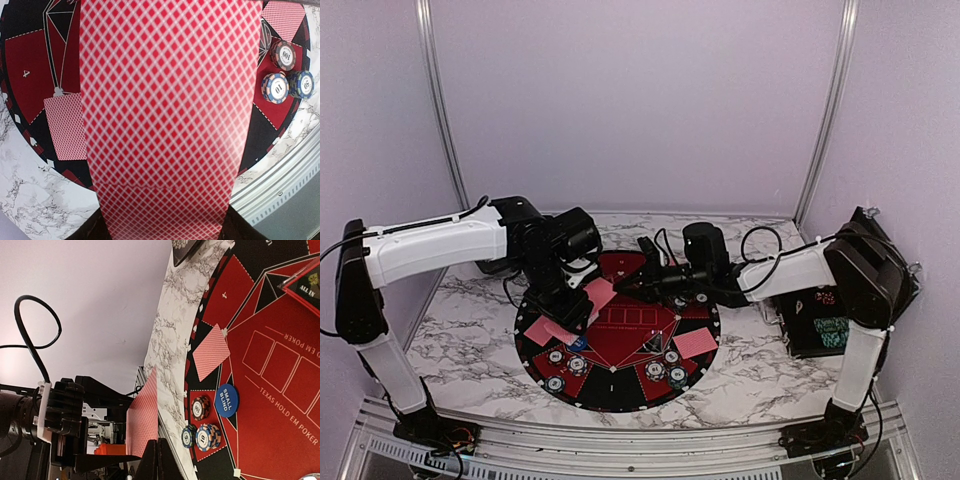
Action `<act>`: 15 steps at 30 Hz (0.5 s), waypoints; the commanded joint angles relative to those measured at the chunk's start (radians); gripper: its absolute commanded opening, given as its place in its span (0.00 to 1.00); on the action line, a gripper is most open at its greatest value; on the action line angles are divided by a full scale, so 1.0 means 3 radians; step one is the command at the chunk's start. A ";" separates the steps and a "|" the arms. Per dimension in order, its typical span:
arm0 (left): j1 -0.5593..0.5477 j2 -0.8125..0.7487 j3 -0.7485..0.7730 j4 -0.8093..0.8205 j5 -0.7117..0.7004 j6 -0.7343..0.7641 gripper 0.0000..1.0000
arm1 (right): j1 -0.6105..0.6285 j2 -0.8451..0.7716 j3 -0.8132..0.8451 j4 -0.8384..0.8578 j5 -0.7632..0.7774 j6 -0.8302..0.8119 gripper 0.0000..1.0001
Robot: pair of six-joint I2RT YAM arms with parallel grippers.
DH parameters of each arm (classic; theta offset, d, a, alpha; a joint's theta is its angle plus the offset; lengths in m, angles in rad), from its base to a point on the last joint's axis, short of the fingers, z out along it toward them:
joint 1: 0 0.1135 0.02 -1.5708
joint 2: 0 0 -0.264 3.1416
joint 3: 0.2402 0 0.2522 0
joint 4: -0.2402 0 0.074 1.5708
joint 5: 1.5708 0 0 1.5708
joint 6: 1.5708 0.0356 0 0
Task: Distribute texas hold em gaming equipment
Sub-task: Pick up the poker card from the face-down deck piles.
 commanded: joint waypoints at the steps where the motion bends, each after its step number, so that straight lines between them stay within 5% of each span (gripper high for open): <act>1: -0.0017 -0.0177 -0.0062 -0.0066 -0.0036 -0.0058 0.53 | -0.0072 -0.0159 -0.0001 0.0105 0.0022 0.0006 0.00; 15: -0.0010 -0.0400 -0.0328 -0.0015 -0.0039 -0.0172 0.53 | -0.0206 -0.0034 0.0112 0.0065 0.0060 -0.0100 0.00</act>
